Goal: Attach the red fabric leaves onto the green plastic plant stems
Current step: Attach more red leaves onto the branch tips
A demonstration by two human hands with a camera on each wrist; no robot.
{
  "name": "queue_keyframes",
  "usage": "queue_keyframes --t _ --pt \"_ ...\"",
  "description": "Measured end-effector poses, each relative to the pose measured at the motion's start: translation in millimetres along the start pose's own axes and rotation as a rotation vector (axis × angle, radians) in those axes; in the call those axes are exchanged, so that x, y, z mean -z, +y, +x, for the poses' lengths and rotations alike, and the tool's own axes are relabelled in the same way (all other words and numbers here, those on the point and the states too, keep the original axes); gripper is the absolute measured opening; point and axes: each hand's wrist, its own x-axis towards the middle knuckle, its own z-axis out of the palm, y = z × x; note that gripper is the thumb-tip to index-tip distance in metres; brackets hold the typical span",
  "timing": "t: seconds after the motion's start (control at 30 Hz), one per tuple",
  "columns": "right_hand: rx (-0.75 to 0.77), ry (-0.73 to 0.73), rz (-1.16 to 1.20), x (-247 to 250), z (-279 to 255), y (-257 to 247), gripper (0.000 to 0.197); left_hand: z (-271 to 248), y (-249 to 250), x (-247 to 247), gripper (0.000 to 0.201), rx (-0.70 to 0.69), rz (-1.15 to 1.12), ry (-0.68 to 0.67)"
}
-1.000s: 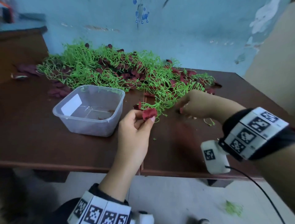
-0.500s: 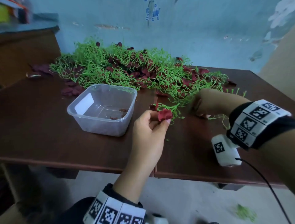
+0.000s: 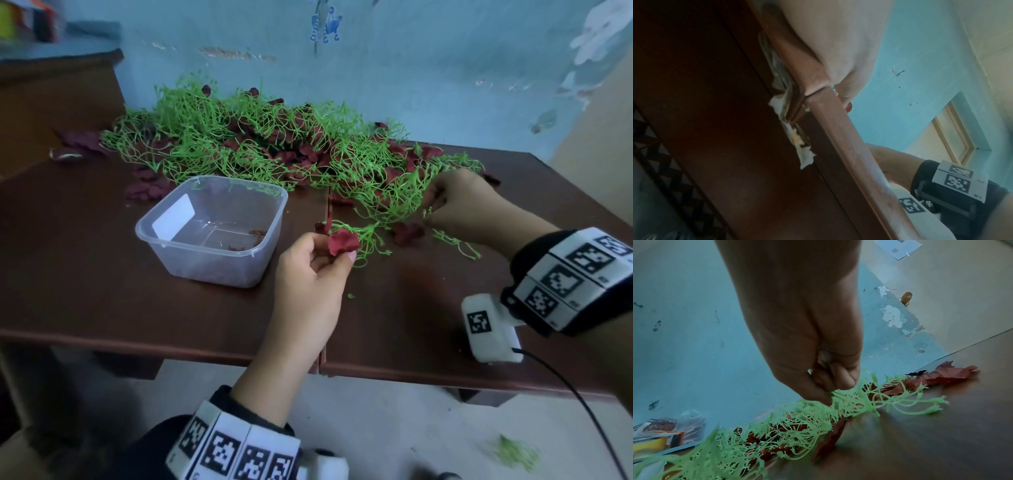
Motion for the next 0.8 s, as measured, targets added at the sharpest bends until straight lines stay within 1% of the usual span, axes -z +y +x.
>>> queue_keyframes --t 0.1,0.23,0.33,0.4,0.43,0.53,0.6,0.67,0.7,0.73,0.8 --pt "-0.023 -0.025 -0.021 0 0 2 0.021 0 -1 0 0.011 -0.007 0.009 0.006" --pt "-0.012 -0.167 -0.148 -2 -1 1 0.019 0 0 0 0.010 -0.006 -0.001 -0.001" --pt "-0.026 -0.275 -0.191 -5 0 0 0.035 0 0 0 0.009 -0.005 -0.001 -0.009" --pt "-0.027 -0.332 -0.222 -7 2 0 0.035 0 0 0 0.008 -0.008 0.009 -0.011" --pt "-0.026 -0.336 -0.243 -7 3 0 0.034 0 1 0 0.008 -0.008 0.012 -0.008" --pt "-0.024 -0.289 -0.264 -6 3 -5 0.022 0 1 0 0.007 -0.006 0.020 -0.004" --pt "-0.038 -0.272 -0.262 -5 1 -7 0.027 0 1 0 0.007 -0.007 0.041 -0.002" --pt "-0.046 -0.273 -0.196 -3 -3 -11 0.038 0 0 1 0.007 -0.007 0.072 0.006" --pt "-0.036 -0.268 -0.155 -1 -6 -13 0.038 0 0 1 0.009 -0.005 0.080 0.013" --pt "-0.019 -0.255 -0.116 1 -10 -15 0.032 0 0 2 0.013 -0.002 0.078 0.019" --pt "0.016 -0.228 -0.033 5 -18 -21 0.009 0 0 1 0.025 0.004 0.044 0.029"
